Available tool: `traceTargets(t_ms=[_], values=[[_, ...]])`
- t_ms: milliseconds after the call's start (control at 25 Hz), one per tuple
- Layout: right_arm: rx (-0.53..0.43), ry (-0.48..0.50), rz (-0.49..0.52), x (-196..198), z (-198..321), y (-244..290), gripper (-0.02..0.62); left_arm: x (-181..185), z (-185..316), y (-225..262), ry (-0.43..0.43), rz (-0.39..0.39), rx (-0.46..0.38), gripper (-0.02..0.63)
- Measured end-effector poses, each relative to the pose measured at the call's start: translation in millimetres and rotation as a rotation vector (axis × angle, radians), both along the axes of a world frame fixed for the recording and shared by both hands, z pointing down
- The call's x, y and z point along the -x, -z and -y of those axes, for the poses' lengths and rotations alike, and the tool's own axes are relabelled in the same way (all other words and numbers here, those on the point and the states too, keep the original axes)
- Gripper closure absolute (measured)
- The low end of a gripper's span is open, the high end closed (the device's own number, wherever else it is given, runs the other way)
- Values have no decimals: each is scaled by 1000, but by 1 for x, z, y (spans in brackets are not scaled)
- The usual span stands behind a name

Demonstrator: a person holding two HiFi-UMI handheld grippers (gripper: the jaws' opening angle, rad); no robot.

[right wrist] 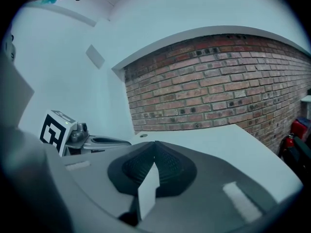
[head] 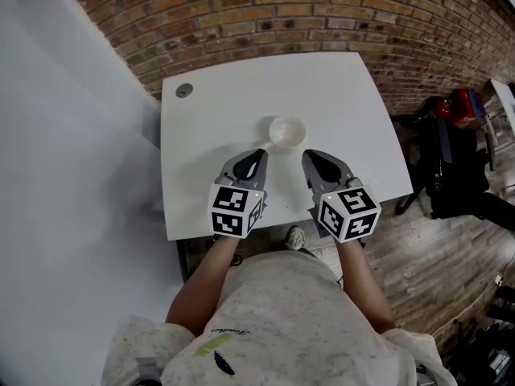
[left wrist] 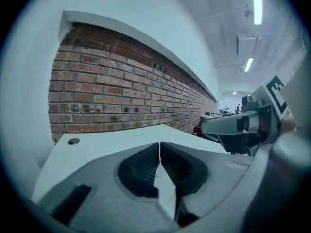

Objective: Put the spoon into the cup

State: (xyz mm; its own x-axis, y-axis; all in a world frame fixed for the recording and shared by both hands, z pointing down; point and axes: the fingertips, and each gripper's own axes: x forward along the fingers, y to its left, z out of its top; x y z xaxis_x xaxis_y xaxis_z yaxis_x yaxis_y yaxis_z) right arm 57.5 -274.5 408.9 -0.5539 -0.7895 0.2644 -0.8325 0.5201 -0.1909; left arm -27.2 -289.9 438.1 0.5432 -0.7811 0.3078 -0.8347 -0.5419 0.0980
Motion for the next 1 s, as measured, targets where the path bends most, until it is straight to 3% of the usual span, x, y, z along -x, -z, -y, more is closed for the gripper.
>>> traceTargets(t_ms=[1000], values=[[-24, -16, 1, -3, -29, 4, 586, -2, -29, 2, -1, -26, -4, 607]])
